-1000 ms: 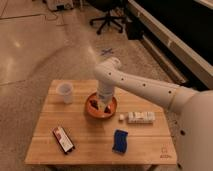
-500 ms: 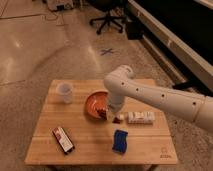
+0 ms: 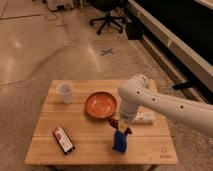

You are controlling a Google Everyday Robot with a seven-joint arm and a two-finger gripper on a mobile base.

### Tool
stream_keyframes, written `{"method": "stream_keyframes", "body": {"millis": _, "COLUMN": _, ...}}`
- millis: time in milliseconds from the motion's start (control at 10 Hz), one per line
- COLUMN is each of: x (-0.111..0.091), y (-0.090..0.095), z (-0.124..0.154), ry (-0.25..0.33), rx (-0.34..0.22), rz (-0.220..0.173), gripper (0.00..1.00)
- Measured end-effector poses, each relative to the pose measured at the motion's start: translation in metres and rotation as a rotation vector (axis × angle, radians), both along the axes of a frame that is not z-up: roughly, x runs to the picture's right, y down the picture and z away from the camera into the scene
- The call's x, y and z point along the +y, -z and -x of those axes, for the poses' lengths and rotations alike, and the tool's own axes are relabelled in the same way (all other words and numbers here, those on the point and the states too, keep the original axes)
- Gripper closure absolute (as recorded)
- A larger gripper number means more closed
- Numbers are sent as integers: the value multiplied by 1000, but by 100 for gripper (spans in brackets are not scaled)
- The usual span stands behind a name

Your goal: Place the pepper on the white sponge

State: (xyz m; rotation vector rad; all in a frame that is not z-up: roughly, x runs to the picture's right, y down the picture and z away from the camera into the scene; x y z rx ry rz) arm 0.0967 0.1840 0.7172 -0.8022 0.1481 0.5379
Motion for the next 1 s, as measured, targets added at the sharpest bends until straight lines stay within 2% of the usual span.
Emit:
{"method": "stream_keyframes", "body": {"millis": 600, "x": 0, "y": -1, "z": 2, "ry": 3, "rx": -4, "rz": 0, "gripper": 86}}
{"method": "stream_keyframes", "body": {"millis": 1000, "x": 32, "y": -12, "z": 8, "ry": 35, "rx": -33, "rz": 25, "gripper": 86}}
